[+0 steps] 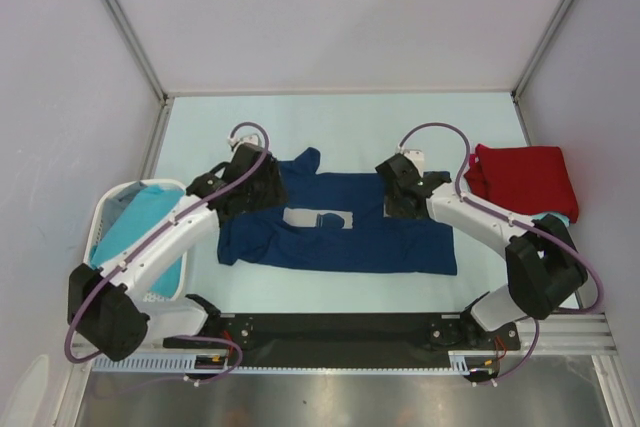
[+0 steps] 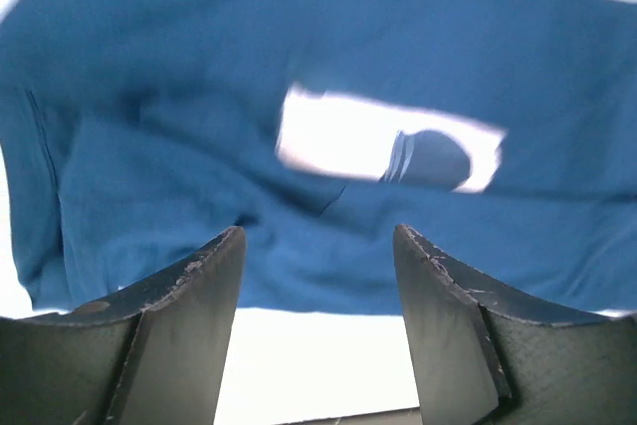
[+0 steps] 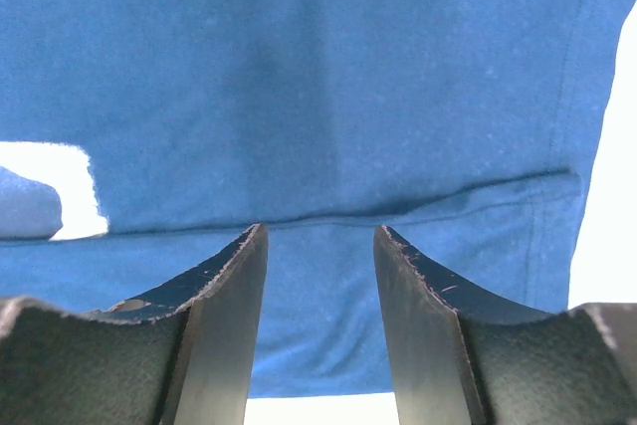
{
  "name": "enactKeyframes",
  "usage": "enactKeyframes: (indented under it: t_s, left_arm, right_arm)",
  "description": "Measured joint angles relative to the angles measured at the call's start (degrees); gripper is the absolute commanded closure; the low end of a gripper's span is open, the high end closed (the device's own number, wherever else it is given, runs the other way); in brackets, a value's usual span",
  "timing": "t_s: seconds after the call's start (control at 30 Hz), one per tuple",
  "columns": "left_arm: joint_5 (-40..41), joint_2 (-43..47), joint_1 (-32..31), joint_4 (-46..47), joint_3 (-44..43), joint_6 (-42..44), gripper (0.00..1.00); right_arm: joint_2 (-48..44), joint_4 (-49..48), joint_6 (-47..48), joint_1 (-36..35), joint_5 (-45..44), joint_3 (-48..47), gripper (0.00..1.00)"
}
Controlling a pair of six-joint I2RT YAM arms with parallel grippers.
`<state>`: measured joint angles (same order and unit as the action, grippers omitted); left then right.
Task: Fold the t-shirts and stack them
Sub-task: Fold the flattened tshirt in 1/3 of the way, then grap the side of the flattened tshirt furthest away from the robot with both arms
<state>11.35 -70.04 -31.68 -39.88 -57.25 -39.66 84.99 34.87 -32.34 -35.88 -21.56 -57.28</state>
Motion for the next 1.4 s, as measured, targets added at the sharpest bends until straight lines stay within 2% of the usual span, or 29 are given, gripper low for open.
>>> enactKeyframes:
  t_s: [0.13, 0.3, 0.6, 0.77, 0.87, 1.03, 1.17, 1.4]
  left_arm:
    - [1.9, -4.8, 0.1, 0.1, -4.5, 1.7, 0.36]
    - [1.7, -13.1, 0.1, -0.1, -0.9, 2.6, 0.38]
    - [0.0, -15.5, 0.2, 1.6, 3.0, 3.2, 0.38]
    - [-2.5, -20.4, 0.6, 4.7, 5.9, 3.3, 0.4]
    - [-3.2, -21.7, 0.9, 4.9, 5.6, 3.9, 0.43]
    - [-3.5, -21.2, 1.1, 4.0, 5.0, 4.2, 0.41]
    - [-1.9, -19.0, 1.1, -0.9, -1.5, 4.9, 0.34]
    - [2.9, -16.2, 1.8, -1.2, -26.1, 9.4, 0.34]
  right_arm:
    - [2.2, 0.0, 0.0, 0.0, 0.3, -1.1, 0.48]
    - [2.9, 0.0, -0.1, 0.0, 0.2, -2.6, 0.48]
    - [3.7, 0.0, -0.6, 0.0, 0.1, -3.2, 0.48]
    - [4.3, 0.1, -0.7, 0.0, 0.0, -3.4, 0.48]
    - [4.7, 0.1, -0.6, 0.0, -0.2, -3.7, 0.48]
    - [4.8, 0.3, -0.6, 0.0, -0.5, -4.2, 0.48]
    - [4.8, 0.3, -0.6, 0.2, -0.7, -4.3, 0.48]
    - [4.8, 0.2, -0.3, 1.0, -0.6, -4.3, 0.48]
